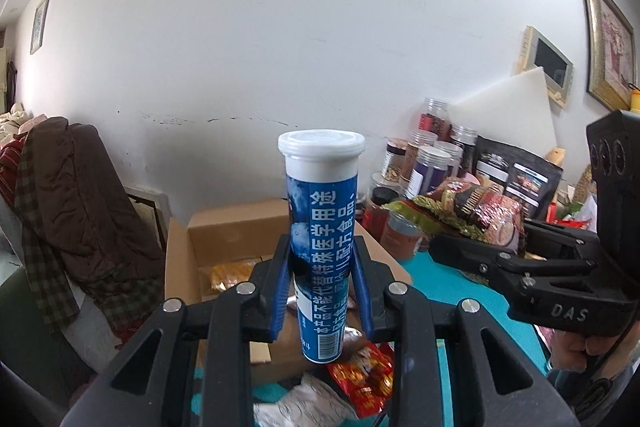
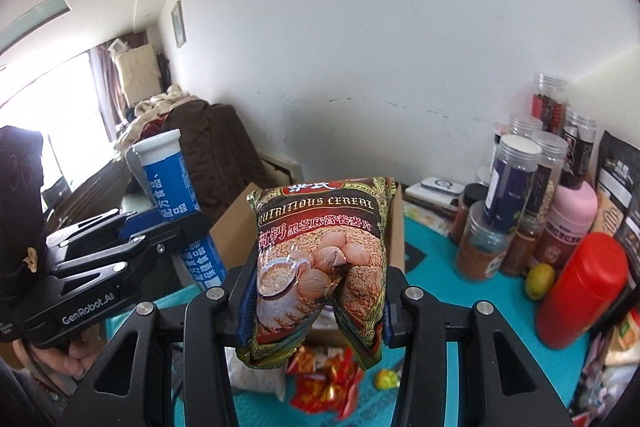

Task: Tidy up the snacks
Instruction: 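Lift both held snacks and carry them toward the cardboard box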

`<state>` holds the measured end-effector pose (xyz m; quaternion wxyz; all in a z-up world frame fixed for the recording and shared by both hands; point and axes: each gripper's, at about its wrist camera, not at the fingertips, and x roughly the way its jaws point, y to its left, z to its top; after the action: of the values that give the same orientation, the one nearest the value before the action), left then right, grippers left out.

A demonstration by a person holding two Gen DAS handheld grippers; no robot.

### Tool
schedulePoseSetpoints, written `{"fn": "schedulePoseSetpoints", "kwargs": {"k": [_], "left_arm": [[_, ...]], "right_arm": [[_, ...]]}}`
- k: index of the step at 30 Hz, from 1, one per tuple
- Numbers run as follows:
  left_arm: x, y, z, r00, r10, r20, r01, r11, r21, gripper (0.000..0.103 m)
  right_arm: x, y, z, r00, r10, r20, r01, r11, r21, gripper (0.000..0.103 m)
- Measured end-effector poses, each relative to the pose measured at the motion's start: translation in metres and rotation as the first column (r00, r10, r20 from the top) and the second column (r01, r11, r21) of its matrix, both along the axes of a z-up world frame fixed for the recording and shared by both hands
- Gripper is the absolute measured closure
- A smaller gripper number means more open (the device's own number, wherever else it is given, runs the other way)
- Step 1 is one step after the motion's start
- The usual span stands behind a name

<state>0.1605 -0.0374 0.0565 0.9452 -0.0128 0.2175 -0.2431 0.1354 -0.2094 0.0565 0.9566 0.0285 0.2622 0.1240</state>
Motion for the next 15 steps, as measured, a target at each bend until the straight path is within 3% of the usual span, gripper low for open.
{"fn": "schedulePoseSetpoints", "kwargs": {"k": [15], "left_arm": [[0.088,-0.007,-0.010,0.995,0.094,0.012,-0.094,0.995,0.012,0.075]], "right_arm": [[0.093,-0.001,-0.016,0.999,-0.003,-0.034,0.004,1.000,0.019,0.058]]}}
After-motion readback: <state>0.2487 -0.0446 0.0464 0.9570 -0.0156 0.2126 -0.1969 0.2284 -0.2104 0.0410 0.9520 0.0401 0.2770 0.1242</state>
